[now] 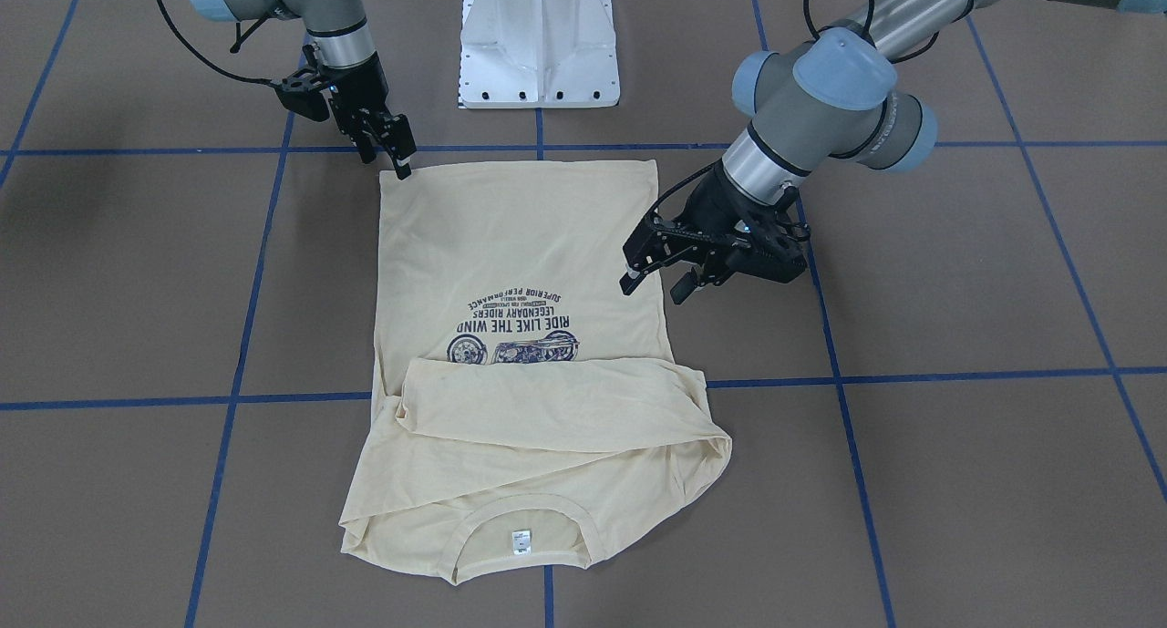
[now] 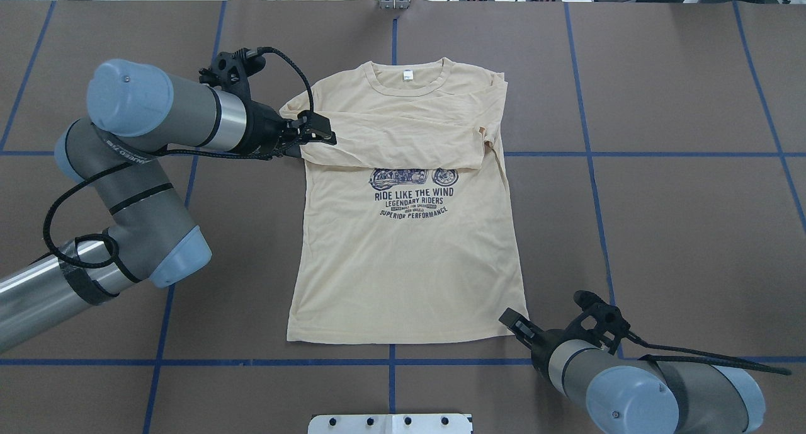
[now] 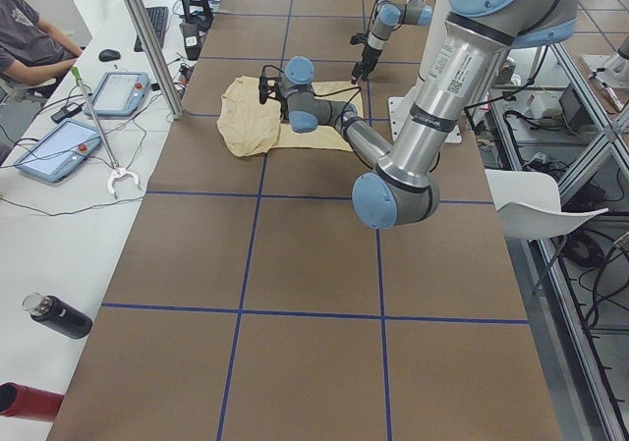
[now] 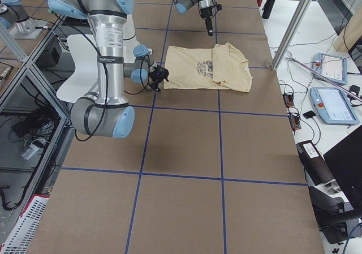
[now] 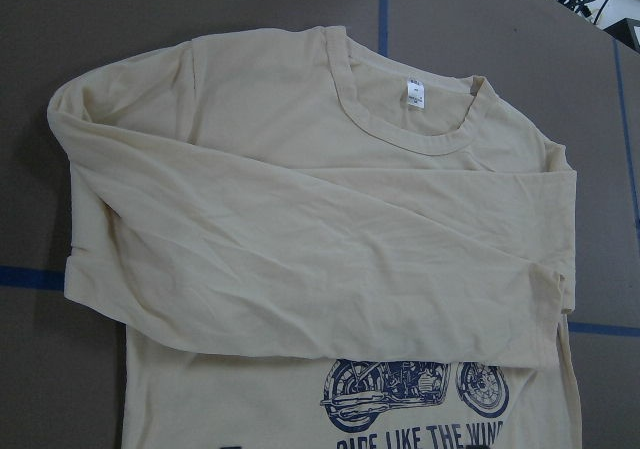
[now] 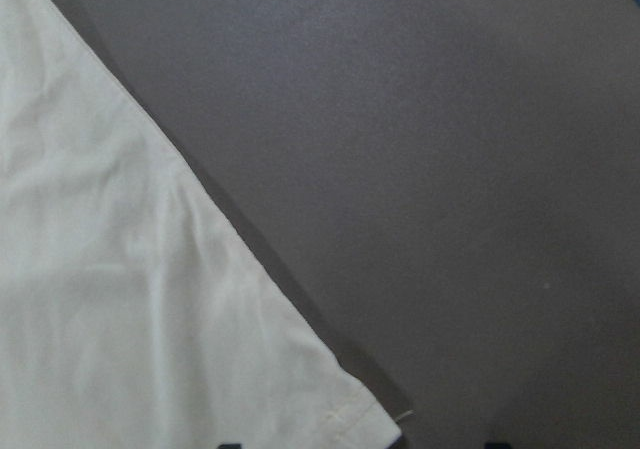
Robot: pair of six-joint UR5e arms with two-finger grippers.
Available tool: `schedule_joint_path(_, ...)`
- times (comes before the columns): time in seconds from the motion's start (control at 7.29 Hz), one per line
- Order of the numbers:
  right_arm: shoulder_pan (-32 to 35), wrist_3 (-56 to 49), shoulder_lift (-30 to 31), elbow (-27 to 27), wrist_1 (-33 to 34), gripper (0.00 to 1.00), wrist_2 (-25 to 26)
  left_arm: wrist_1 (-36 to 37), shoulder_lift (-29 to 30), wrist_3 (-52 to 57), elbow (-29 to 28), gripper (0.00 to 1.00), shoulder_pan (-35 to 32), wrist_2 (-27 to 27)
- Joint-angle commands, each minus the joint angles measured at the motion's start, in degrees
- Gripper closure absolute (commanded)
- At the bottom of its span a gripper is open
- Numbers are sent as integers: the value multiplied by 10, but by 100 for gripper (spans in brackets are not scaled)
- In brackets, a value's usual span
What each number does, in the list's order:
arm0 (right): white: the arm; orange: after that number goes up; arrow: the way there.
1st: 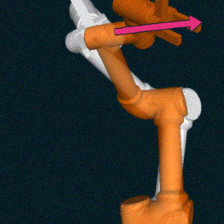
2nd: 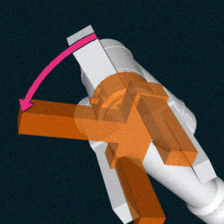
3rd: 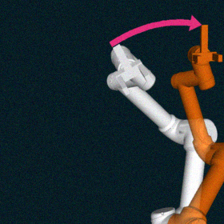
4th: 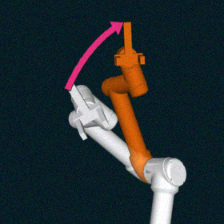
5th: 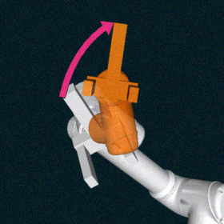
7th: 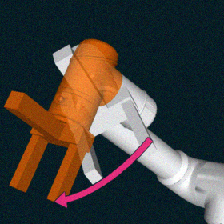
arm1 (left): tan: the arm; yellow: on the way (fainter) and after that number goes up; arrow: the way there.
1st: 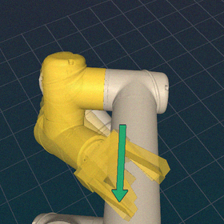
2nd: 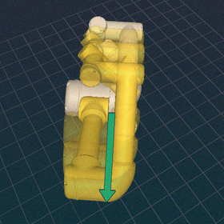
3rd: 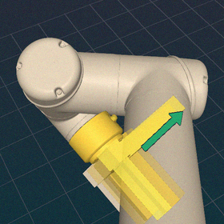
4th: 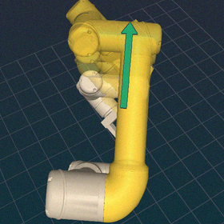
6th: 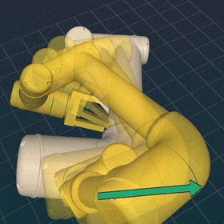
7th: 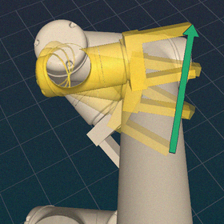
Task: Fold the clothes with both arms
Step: 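Position the right gripper at the hem corner nearest the robot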
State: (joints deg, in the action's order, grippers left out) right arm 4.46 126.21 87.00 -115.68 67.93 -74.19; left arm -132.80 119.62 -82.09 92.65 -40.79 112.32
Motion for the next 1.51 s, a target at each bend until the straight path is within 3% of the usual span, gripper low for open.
schedule_joint_path(0.0,2,1,-3,5,0,55,0,0,0,0,0,21,0,0)
schedule_joint_path(0.14,4,2,-3,4,0,95,1,0,0,-1,-1,21,0,0)
schedule_joint_path(0.27,7,1,-2,4,0,100,0,0,0,-1,-1,21,1,0)
schedule_joint_path(1.37,11,-1,1,-6,0,100,-7,0,0,-3,-2,21,2,-1)
